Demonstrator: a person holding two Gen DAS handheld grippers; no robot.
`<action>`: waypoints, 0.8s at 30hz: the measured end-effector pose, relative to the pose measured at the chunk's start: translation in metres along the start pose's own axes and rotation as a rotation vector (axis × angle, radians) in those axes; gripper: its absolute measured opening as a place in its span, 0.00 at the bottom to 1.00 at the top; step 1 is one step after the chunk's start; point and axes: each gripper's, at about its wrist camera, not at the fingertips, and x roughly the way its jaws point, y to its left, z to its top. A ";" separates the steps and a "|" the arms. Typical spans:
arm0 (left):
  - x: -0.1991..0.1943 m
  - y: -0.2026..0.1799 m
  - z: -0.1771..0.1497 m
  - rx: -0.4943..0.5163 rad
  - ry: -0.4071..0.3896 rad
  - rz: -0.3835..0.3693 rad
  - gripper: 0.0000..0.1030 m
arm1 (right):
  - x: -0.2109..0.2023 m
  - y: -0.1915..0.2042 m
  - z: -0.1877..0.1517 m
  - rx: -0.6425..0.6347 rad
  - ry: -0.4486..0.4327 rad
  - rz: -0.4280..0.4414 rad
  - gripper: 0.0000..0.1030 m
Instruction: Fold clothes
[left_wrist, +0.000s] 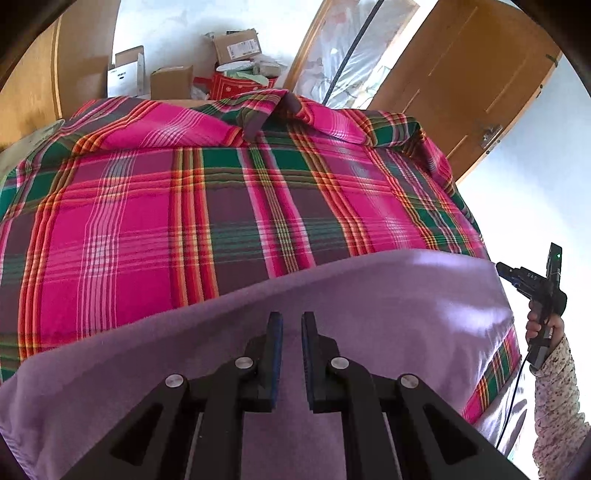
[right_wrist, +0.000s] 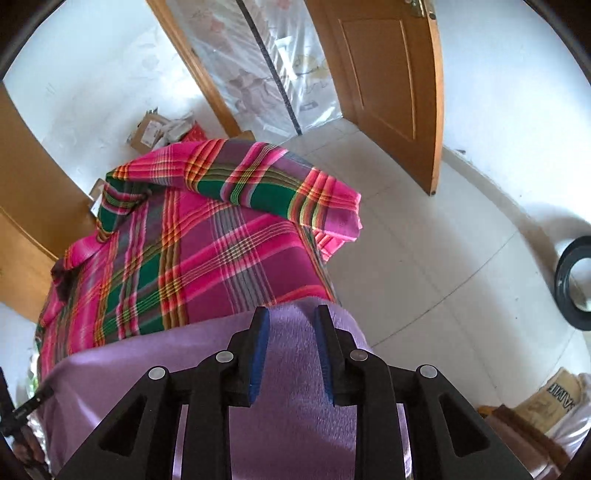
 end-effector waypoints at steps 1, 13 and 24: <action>0.000 0.001 0.000 -0.003 0.001 0.001 0.10 | 0.002 0.002 0.001 -0.009 -0.002 -0.017 0.25; -0.030 0.016 -0.006 -0.050 -0.050 -0.003 0.10 | -0.017 0.022 -0.004 -0.029 -0.044 -0.071 0.29; -0.098 0.055 -0.051 -0.152 -0.127 0.015 0.10 | -0.090 0.095 -0.047 -0.195 -0.081 0.080 0.29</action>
